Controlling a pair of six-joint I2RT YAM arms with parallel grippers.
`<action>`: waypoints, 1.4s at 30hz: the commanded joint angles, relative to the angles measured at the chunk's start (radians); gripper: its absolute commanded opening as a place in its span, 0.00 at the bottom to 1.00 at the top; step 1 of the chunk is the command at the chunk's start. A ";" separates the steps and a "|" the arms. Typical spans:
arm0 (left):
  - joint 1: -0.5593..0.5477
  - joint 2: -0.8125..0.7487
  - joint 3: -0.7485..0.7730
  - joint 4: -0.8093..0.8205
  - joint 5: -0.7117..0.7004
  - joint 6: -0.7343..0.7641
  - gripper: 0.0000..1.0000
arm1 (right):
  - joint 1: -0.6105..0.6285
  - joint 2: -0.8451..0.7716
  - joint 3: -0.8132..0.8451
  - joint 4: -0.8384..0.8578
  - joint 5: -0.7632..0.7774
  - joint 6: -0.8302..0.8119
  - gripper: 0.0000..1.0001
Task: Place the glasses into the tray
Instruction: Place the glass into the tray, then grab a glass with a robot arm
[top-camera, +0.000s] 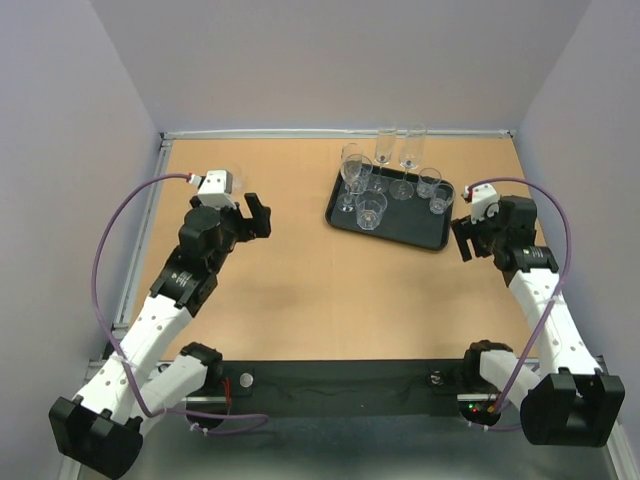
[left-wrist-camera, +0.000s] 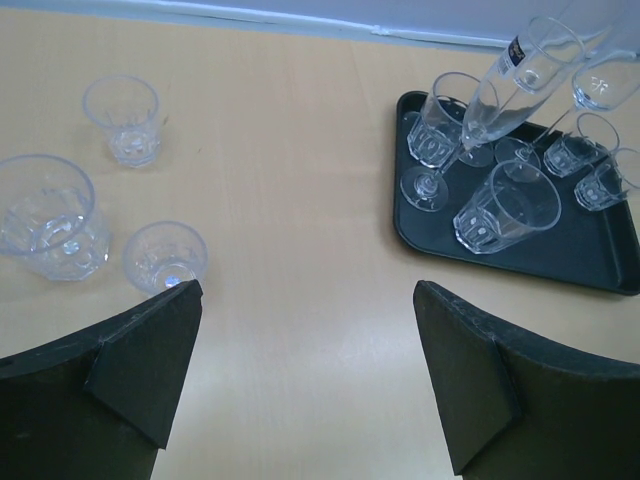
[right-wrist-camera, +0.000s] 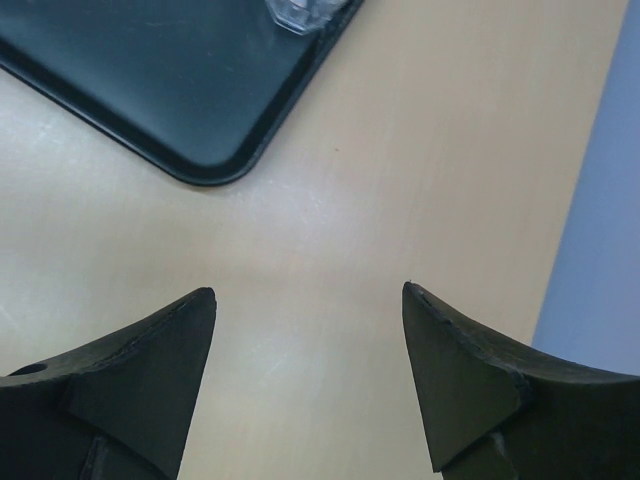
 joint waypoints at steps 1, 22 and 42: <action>0.005 0.015 0.050 0.036 -0.056 -0.113 0.99 | -0.004 0.032 0.014 0.068 -0.146 0.030 0.80; 0.172 0.496 0.268 -0.104 0.043 -0.397 0.93 | -0.004 -0.031 -0.053 0.086 -0.194 0.045 0.82; 0.174 0.786 0.420 -0.247 -0.107 -0.325 0.74 | -0.004 -0.054 -0.067 0.088 -0.182 0.044 0.82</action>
